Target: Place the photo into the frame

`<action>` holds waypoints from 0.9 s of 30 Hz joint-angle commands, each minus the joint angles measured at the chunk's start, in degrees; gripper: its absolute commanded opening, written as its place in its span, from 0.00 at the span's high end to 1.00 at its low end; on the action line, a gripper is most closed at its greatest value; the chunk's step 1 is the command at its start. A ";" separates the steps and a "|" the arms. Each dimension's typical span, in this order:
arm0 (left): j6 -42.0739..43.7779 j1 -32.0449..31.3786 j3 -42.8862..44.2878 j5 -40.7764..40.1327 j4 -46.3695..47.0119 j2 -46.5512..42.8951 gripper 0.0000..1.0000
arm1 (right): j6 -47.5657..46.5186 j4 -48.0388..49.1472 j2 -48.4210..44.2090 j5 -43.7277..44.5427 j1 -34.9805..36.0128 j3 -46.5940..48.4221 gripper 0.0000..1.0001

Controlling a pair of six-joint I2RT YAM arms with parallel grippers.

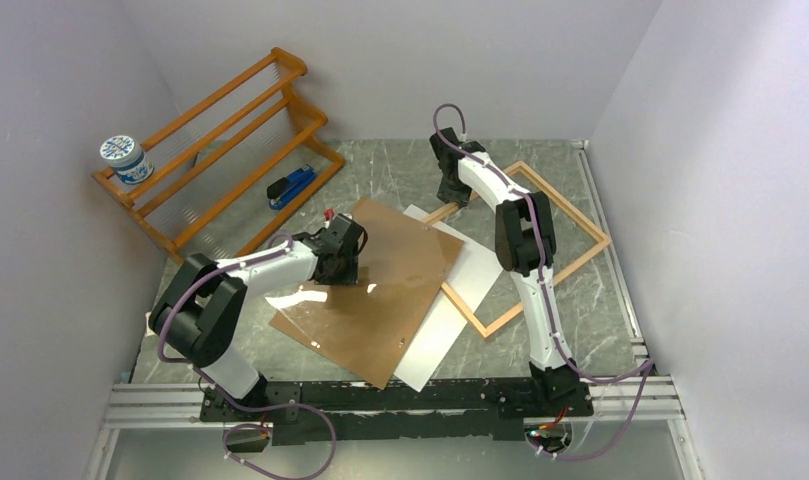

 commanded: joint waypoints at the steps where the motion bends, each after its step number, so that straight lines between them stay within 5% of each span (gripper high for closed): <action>1: -1.34 0.29 -1.19 -1.64 -0.50 -0.29 0.45 | -6.40 0.45 -1.29 0.88 0.02 -1.75 0.68; 13: -4.83 0.91 -1.11 -5.58 -4.76 0.96 0.46 | -19.53 3.26 -5.72 -4.78 -0.69 -4.21 1.00; 20: -8.88 0.86 -1.60 -8.08 -8.20 1.11 0.46 | -25.96 9.04 -9.71 -11.46 -0.30 -10.63 1.00; 27: -12.53 0.85 -1.99 -9.75 -11.79 2.71 0.47 | -29.25 10.60 -8.16 -9.87 0.30 -7.20 1.00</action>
